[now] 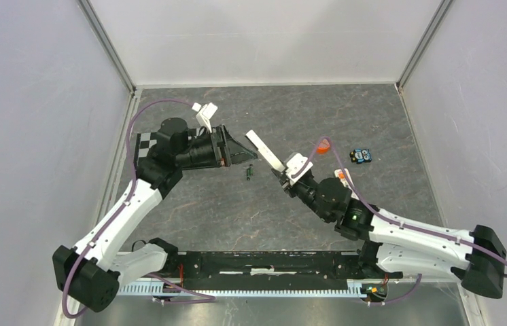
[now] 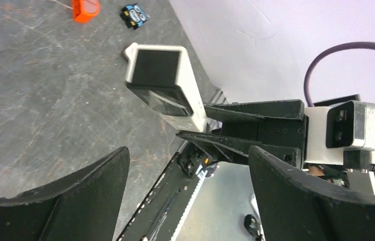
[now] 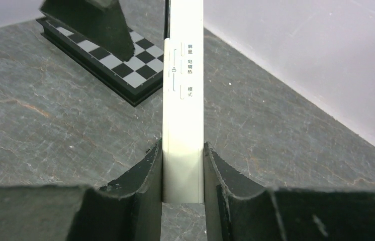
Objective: Load the batteries into the remote control
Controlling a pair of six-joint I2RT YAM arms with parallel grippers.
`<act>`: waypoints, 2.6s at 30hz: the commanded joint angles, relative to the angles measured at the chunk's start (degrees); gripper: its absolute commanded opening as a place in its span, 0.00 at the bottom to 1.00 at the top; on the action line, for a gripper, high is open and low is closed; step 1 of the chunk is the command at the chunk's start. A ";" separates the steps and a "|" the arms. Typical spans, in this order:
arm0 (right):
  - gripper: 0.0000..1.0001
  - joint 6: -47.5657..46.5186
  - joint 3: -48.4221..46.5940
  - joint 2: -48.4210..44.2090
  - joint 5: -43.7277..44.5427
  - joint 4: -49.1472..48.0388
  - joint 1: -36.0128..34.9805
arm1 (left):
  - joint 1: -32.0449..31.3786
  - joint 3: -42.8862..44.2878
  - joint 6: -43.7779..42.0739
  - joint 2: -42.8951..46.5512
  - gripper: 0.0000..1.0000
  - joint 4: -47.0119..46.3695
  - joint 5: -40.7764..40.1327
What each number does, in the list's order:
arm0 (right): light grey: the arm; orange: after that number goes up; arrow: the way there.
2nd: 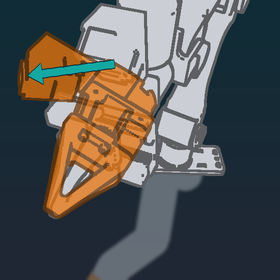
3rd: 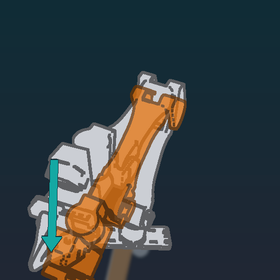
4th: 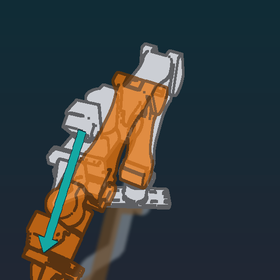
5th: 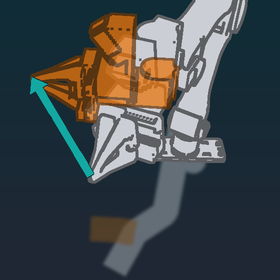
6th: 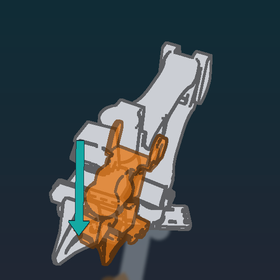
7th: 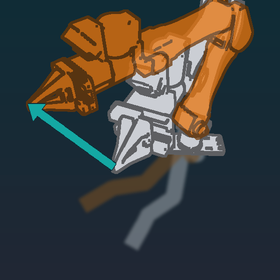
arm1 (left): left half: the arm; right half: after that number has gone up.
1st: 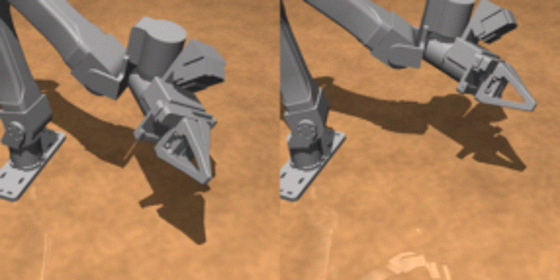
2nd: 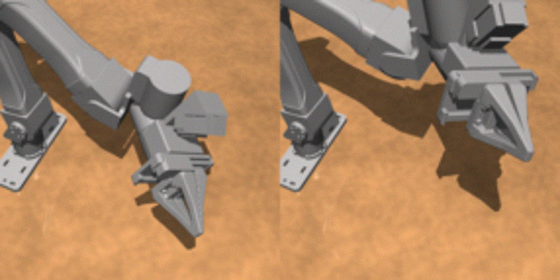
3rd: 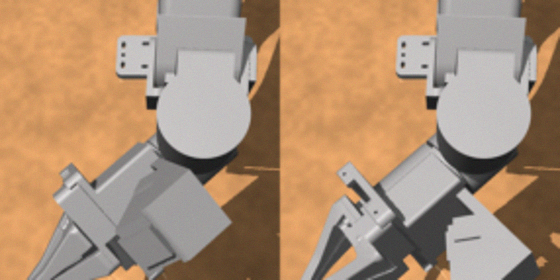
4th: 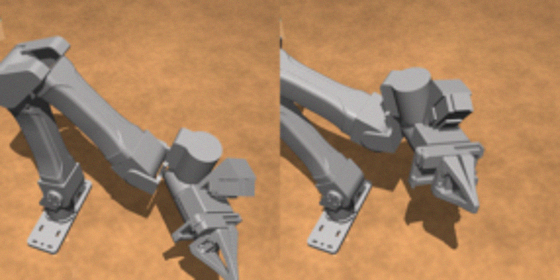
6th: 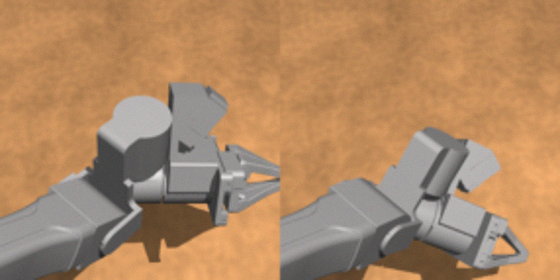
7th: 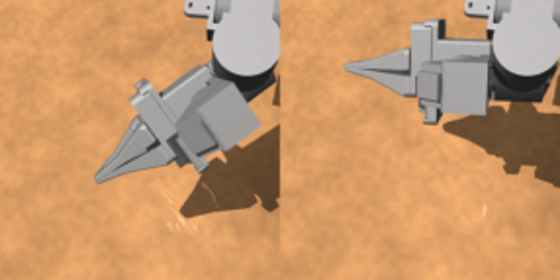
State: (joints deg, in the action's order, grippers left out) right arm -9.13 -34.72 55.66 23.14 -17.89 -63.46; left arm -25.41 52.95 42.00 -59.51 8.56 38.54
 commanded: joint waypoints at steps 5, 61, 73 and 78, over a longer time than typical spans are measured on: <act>0.13 -0.98 -0.43 -6.21 -8.52 0.51 -0.12 | 1.02 4.57 8.53 -5.26 0.86 -3.37 9.60; 0.98 82.41 0.26 -3.71 -31.11 -19.51 21.72 | 6.22 15.87 -25.62 -6.62 0.02 -24.38 35.07; 0.98 97.90 3.43 5.17 -37.08 -48.58 21.71 | 7.08 14.83 -9.81 -9.16 0.02 -45.64 35.70; 0.87 101.34 -0.10 11.31 -40.32 -56.40 21.71 | 7.04 13.35 -2.04 -9.96 0.02 -54.82 35.30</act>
State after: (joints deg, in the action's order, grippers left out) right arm 87.50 -30.72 63.40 -13.15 -63.09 -41.85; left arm -18.70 66.74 31.33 -69.10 -35.18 73.87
